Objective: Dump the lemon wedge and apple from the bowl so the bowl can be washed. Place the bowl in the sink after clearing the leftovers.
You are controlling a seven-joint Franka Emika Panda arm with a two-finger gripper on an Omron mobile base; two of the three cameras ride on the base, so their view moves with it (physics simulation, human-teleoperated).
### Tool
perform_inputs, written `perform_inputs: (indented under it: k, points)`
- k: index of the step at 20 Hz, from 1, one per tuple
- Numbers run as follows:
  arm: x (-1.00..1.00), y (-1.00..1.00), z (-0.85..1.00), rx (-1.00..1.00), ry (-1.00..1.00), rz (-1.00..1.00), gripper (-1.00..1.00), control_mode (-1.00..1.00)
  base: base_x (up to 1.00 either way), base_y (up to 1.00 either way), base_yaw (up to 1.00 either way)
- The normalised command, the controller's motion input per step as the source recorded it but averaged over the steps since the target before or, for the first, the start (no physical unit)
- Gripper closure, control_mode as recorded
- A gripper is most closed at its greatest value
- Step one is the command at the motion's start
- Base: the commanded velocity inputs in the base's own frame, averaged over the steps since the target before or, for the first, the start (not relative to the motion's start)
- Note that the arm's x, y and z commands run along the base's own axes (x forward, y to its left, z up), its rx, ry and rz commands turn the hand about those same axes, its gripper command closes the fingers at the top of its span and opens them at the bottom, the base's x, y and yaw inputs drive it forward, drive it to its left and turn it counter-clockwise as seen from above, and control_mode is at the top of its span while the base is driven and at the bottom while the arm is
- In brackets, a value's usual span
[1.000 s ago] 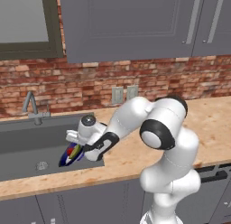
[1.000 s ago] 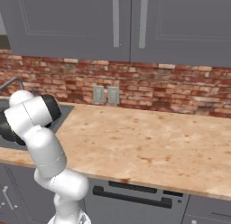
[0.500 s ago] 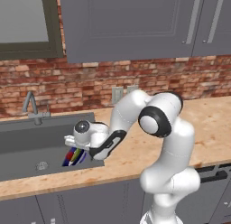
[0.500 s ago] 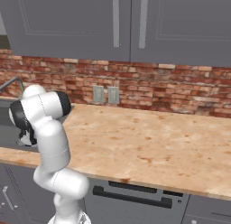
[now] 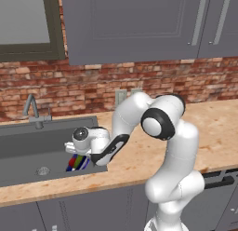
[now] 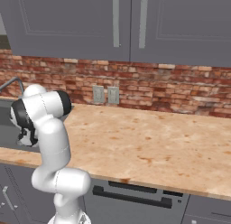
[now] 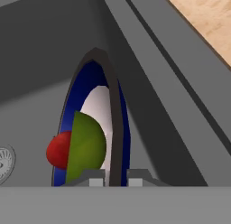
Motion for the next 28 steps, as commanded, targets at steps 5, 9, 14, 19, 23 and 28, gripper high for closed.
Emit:
perform_inputs:
  k: [5,9,14,19,23,28]
  points:
    - [0.03,0.07,0.0,-0.04,0.01,0.0,1.0,-1.0,0.0,0.0,0.0]
    - [0.21,0.24,0.0,-0.1,0.04,0.0,1.0,-1.0,0.0,0.0,0.0]
    - [0.16,0.27,0.0,-0.11,0.05,0.0,1.0,-1.0,0.0,0.0,0.0]
    - [0.07,0.22,0.0,-0.12,0.05,0.0,1.0,-1.0,0.0,0.0,0.0]
    - [0.01,0.1,0.0,-0.07,0.0,0.0,1.0,-1.0,0.0,0.0,0.0]
    - [0.04,0.16,0.0,-0.05,0.0,0.0,1.0,-1.0,0.0,0.0,0.0]
